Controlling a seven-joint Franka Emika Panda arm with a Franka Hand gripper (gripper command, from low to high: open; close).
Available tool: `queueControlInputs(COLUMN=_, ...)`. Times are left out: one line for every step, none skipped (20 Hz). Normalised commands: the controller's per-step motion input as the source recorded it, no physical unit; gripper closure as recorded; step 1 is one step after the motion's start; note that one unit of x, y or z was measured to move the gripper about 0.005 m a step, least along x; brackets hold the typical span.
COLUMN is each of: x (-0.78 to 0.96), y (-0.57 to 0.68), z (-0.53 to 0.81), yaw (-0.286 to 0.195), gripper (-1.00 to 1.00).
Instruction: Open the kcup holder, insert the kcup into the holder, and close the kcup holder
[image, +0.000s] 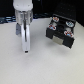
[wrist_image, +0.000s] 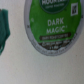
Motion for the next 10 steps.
queueControlInputs(x=-0.14, y=-0.01, z=-0.17, yaw=-0.033, gripper=-1.0)
queueControlInputs(x=-0.13, y=-0.02, z=-0.19, yaw=-0.041, gripper=-1.0)
queueControlInputs(x=-0.19, y=0.0, z=-0.07, yaw=-0.001, gripper=-1.0)
queueControlInputs(x=-0.14, y=-0.02, z=-0.1, yaw=-0.004, gripper=-1.0)
queueControlInputs(x=-0.12, y=-0.03, z=-0.18, yaw=-0.041, gripper=-1.0)
queueControlInputs(x=-0.09, y=-0.05, z=-0.24, yaw=-0.084, gripper=-1.0)
queueControlInputs(x=-0.04, y=-0.07, z=-0.24, yaw=-0.149, gripper=-1.0)
queueControlInputs(x=0.0, y=-0.06, z=-0.2, yaw=-0.155, gripper=-1.0)
queueControlInputs(x=0.02, y=-0.06, z=-0.17, yaw=-0.161, gripper=-1.0)
queueControlInputs(x=0.0, y=-0.07, z=-0.16, yaw=-0.155, gripper=-1.0)
